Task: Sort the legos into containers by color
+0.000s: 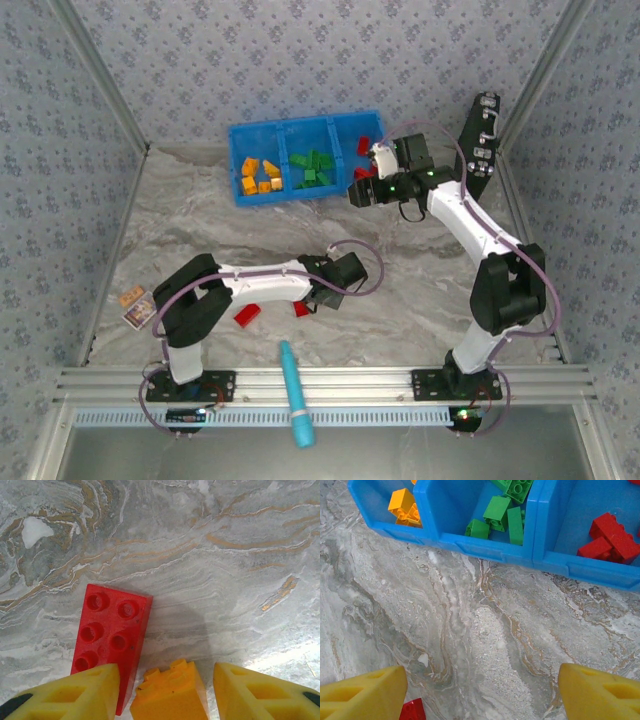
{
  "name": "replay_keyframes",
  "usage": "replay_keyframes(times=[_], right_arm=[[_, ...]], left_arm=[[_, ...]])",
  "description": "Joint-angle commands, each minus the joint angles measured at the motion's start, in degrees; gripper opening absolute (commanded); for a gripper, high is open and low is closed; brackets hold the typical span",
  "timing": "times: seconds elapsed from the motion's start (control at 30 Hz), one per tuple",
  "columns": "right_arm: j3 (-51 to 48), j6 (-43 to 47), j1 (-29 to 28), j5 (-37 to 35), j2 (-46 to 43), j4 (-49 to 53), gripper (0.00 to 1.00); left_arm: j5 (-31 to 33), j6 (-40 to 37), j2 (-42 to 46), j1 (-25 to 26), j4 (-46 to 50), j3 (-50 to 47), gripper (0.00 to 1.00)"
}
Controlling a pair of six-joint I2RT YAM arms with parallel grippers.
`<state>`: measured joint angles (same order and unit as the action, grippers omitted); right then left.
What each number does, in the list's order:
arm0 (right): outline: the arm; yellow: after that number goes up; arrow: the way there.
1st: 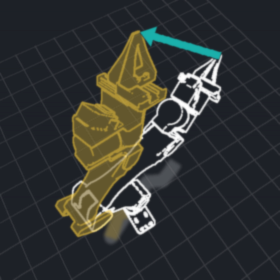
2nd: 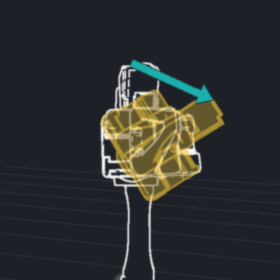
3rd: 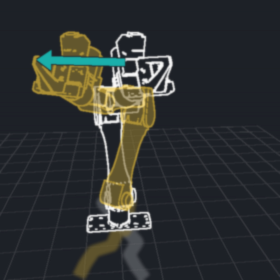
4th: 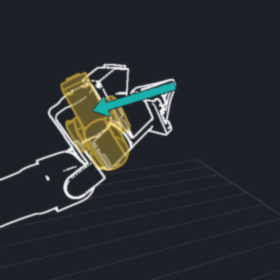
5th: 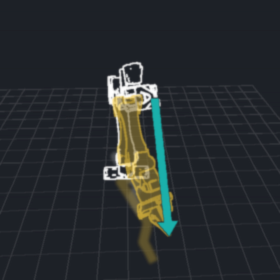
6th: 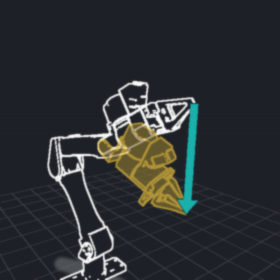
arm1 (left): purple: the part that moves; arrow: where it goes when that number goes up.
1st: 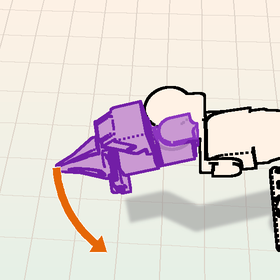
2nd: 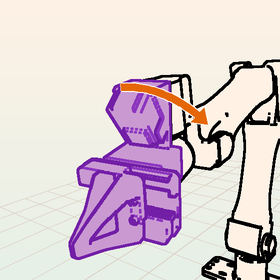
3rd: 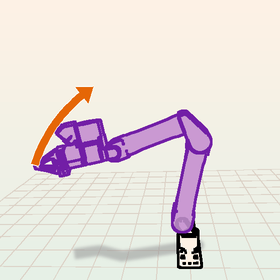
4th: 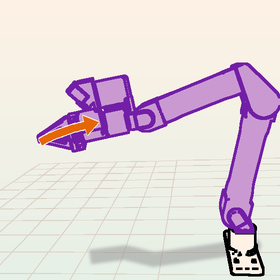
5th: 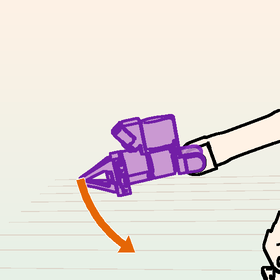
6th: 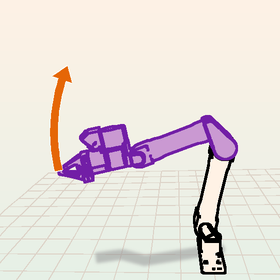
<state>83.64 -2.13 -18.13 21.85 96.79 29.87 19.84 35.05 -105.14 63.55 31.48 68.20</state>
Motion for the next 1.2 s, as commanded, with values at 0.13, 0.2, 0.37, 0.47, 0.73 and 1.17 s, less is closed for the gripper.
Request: replay_keyframes(times=[0.13,0.2,0.37,0.47,0.73,1.17], right_arm=[[1.8,0.3,0.4,0.7,0.6,1.1,0.81],[1.9,0.2,0.5,0.7,0.7,1.1,0.81],[1.9,0.3,0.5,0.6,0.6,1.1,0.81],[1.9,0.3,0.5,0.5,0.6,1.1,0.81],[1.6,0.2,0.6,0.7,0.7,0.8,0.81],[1.3,0.0,0.6,1.2,0.5,0.7,0.81]], left_arm=[[0.6,1.0,-0.9,0.5,2.9,1.2,0.46],[0.6,1.2,-0.9,0.6,3.2,1.0,0.41],[0.5,1.5,-0.9,0.5,3.5,0.9,0.34],[0.5,1.8,-0.7,0.6,3.9,0.9,0.31],[2.2,2.7,1.8,0.8,4.8,0.7,0.30],[5.8,2.4,5.3,0.8,8.8,1.9,0.33]])
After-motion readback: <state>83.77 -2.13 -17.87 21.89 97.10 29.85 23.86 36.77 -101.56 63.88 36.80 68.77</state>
